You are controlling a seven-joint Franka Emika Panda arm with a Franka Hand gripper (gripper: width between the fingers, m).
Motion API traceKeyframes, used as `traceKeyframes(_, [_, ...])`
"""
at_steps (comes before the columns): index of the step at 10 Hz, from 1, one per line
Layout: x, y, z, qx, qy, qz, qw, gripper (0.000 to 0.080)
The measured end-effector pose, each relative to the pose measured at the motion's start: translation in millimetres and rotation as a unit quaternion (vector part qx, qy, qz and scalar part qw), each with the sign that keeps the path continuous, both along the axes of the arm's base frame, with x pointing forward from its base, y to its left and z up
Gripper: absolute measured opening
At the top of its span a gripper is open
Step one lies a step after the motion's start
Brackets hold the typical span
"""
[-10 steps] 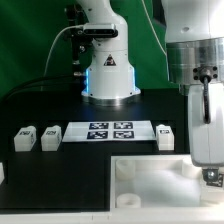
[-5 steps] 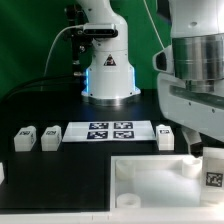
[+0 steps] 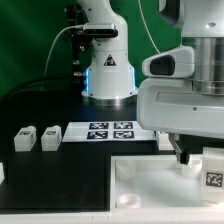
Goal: Assemble one leg
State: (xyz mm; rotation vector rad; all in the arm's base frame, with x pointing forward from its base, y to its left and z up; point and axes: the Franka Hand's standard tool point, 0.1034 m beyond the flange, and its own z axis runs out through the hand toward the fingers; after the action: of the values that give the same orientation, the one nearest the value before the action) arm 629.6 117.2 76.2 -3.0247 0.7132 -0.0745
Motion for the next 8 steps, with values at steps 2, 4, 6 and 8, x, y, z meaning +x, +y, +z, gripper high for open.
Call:
traceKeyframes(2, [-0.1,0.3,-0.1,0.002,0.001,-0.023,1.0,0.0634])
traceKeyframes(4, [-0.4,1.8,-0.1,0.01,0.003,-0.136,0.991,0.0286])
traceKeyframes(6, [-0.6,2.2,-0.3,0.016,0.006,-0.219,0.976,0.0291])
traceKeyframes(8, [2.1,1.5,-1.6,0.032,0.02,-0.409,0.912,0.0291])
